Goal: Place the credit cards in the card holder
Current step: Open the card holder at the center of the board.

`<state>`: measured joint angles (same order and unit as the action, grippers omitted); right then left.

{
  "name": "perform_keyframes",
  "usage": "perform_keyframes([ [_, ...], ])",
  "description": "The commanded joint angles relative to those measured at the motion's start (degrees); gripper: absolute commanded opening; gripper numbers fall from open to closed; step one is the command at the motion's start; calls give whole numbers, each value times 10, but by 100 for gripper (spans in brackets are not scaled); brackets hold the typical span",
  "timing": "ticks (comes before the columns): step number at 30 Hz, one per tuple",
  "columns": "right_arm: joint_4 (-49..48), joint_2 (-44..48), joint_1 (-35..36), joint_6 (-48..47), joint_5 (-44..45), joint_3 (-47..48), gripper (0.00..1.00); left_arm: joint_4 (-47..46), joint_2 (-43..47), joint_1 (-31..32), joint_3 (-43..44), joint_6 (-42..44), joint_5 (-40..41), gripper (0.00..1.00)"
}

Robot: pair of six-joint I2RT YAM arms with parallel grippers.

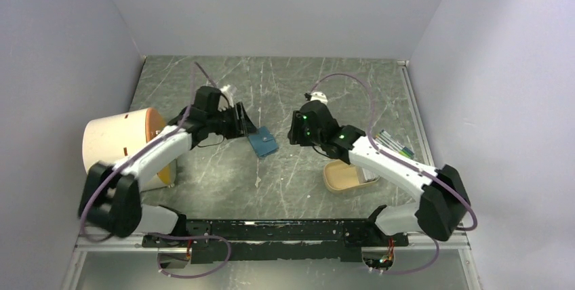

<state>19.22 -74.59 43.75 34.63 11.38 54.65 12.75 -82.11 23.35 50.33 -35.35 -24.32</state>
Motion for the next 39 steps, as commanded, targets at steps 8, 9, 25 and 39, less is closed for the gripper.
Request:
perform_keyframes([
  [8, -81, -173, 53, -112, 3, 93, 43, 179, 308, 1, 8, 4, 233, 85],
  [9, -82, -190, 56, -118, 7, 101, 42, 184, 327, 1, 5, 2, 241, 94],
  [25, -50, -396, 80, -171, 31, 241, 38, 226, 438, 1, -14, -10, 295, 98],
  [39, -33, -471, 90, -179, 138, 242, 12, 224, 450, 1, -15, -19, 293, 95],
])
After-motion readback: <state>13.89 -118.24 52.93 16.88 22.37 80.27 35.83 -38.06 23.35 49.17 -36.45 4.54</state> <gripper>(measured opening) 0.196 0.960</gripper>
